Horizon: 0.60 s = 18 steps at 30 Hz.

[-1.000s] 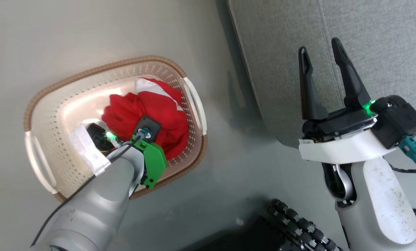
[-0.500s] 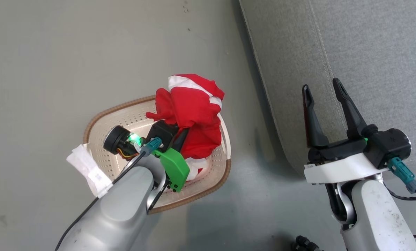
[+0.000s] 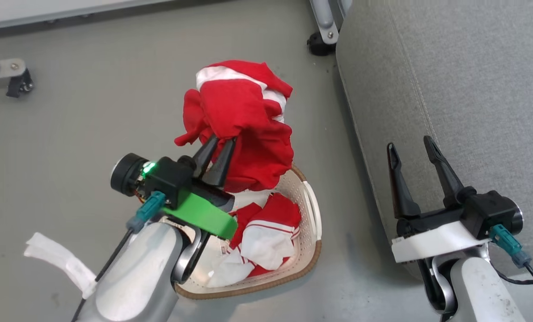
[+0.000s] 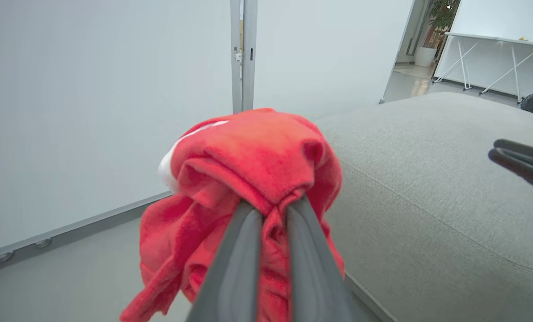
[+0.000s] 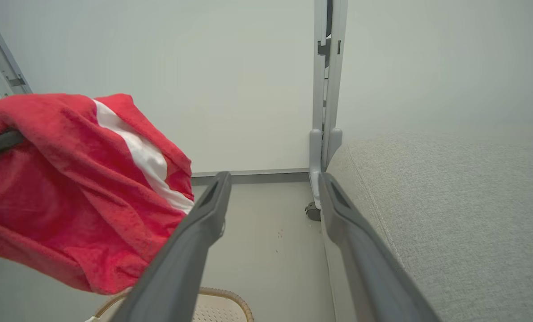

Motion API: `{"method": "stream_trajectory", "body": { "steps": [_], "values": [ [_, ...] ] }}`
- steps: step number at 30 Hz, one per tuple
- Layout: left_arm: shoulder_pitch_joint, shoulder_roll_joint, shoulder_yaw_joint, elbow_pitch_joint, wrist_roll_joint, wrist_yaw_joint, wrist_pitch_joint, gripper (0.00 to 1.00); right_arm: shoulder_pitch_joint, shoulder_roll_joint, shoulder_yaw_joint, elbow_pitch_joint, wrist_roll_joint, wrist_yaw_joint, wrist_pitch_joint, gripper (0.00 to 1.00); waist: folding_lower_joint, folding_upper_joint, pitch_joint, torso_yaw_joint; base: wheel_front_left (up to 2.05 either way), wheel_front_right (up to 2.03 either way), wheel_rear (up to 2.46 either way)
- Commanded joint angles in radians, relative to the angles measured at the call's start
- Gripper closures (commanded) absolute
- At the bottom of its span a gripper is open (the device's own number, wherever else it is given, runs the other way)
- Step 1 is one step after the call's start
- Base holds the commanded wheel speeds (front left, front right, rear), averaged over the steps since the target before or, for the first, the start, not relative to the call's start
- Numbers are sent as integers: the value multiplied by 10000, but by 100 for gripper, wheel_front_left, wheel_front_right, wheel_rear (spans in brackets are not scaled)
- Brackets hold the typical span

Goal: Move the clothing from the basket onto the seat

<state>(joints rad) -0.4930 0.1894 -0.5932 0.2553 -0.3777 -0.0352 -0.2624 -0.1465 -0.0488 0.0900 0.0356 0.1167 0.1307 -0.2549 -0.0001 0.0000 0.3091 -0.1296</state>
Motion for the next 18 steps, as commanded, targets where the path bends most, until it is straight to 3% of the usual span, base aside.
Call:
{"method": "stream_trajectory", "body": {
  "steps": [1,9,18],
  "values": [
    [276,-29,287,-463,13,-19,-34,100,211,-33,10,-52,-43,1,71,0,1,0,-678,460,0,0,0],
    [1176,-549,1750,-2919,530,-293,-34,100,733,-31,211,-422,-32,1,491,0,1,0,-1294,700,0,0,0],
    [2374,-963,2290,-4051,1027,-705,-21,100,1363,-33,514,-779,69,1,927,0,1,0,-1989,716,0,0,0]
  ]
}}
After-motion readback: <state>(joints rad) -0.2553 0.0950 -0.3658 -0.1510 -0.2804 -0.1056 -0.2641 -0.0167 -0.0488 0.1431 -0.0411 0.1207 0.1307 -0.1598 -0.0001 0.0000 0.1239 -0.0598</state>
